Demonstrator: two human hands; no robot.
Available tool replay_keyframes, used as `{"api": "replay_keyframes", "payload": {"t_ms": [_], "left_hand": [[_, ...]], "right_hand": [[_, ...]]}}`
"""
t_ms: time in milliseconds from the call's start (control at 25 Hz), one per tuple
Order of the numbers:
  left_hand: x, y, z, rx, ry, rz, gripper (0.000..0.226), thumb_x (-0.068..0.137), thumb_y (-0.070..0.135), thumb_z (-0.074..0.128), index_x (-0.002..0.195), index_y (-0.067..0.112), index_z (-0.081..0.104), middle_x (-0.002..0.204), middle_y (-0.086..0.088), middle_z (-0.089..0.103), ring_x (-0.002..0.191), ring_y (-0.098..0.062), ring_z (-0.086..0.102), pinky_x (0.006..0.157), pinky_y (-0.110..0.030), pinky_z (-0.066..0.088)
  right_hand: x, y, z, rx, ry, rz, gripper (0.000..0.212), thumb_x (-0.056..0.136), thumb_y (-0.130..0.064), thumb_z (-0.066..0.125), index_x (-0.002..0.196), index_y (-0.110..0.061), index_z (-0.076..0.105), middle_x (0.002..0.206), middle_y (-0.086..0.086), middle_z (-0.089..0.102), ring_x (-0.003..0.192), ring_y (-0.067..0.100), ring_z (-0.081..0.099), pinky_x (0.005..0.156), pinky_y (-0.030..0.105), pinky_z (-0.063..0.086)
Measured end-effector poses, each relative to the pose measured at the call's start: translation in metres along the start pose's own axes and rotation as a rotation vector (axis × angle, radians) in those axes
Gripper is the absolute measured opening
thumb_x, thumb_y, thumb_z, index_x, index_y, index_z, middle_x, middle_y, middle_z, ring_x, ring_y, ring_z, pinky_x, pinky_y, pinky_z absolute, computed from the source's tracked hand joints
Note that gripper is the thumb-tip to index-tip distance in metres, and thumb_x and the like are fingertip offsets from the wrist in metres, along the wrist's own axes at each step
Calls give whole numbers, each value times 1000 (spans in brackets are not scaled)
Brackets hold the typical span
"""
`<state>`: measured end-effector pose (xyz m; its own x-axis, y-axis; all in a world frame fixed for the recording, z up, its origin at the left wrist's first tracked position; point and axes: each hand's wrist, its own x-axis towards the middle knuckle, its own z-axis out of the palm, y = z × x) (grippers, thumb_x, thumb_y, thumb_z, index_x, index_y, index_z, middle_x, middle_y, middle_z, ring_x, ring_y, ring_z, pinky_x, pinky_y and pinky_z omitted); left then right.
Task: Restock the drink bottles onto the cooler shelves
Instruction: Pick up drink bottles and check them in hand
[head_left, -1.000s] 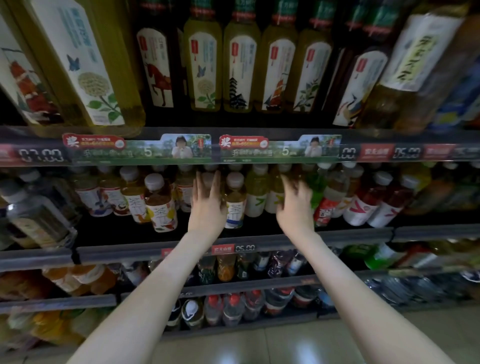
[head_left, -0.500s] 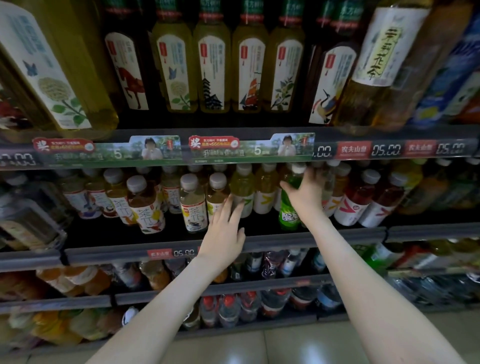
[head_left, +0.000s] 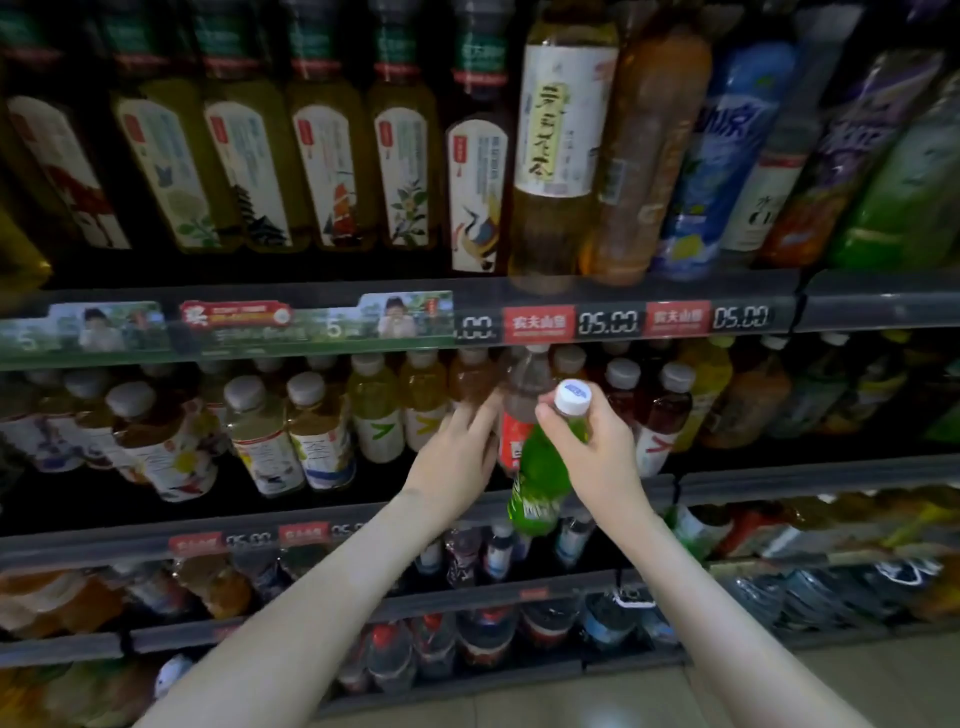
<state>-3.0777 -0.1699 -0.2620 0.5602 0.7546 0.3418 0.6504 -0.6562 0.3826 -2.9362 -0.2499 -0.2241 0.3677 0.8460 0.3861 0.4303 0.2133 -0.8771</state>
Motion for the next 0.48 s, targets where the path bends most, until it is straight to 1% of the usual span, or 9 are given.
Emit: {"api": "replay_keyframes", "payload": {"t_ms": [80,160,200,240,280,320,360,400,480], "left_hand": [[23,25,17,-93,56,-114,72,95,27,52,151,12,10,149,-19,29,131,-36,37,95,-43,45],[44,49,33,-176,103,-240,80,92,31,57,149,2,8,148,-21,29,134,-33,34,101,-36,36],[55,55,39,-208,141,-299,80,92,32,57,148,-1,11,142,-21,35,130,-33,39,98,-32,35],[66,62,38,-230,193,-365,76,92,30,57,146,-5,16,131,-20,43,118,-31,48,90,-29,37],[76,68,39,-255,281,-406,72,90,26,58,141,-10,22,116,-21,51,103,-31,56,80,-30,39],[85,70,38,-259,372,-412,68,86,23,58,134,-15,30,103,-25,57,90,-36,60,71,-32,41],[89,70,40,-230,414,-390,62,82,25,57,127,-15,40,95,-28,60,84,-41,61,67,-33,43],[87,73,41,-189,410,-371,54,82,27,54,120,-10,47,94,-27,61,85,-43,60,66,-34,43],[70,87,39,-225,361,-400,37,87,25,57,115,2,50,101,-17,63,93,-35,59,67,-31,39]], "right_hand": [[5,20,-30,15,-37,34,6,91,-17,63,92,-19,58,84,-10,63,78,-6,56,71,10,39],[10,42,-54,-35,-122,76,7,90,-20,64,92,-21,57,87,-10,61,84,-2,56,75,16,38],[14,52,-64,-98,-147,67,9,89,-21,66,91,-21,57,90,-11,58,90,5,54,78,19,36],[18,64,-73,-204,-152,16,12,87,-22,68,90,-21,57,93,-10,53,94,12,50,81,22,34],[22,74,-83,-326,-157,-37,13,85,-24,70,90,-20,59,93,-8,46,95,15,44,81,24,32],[26,83,-90,-408,-163,-64,14,84,-26,71,90,-19,61,92,-6,42,93,16,40,81,27,31],[28,88,-97,-436,-175,-50,15,84,-27,71,89,-16,62,89,-5,41,91,16,39,79,28,32],[26,94,-104,-424,-192,-29,17,84,-27,70,89,-13,63,86,-6,43,89,15,41,77,29,33],[20,103,-114,-396,-243,14,19,84,-28,70,88,-11,63,83,-8,49,88,14,47,74,29,36]]}}
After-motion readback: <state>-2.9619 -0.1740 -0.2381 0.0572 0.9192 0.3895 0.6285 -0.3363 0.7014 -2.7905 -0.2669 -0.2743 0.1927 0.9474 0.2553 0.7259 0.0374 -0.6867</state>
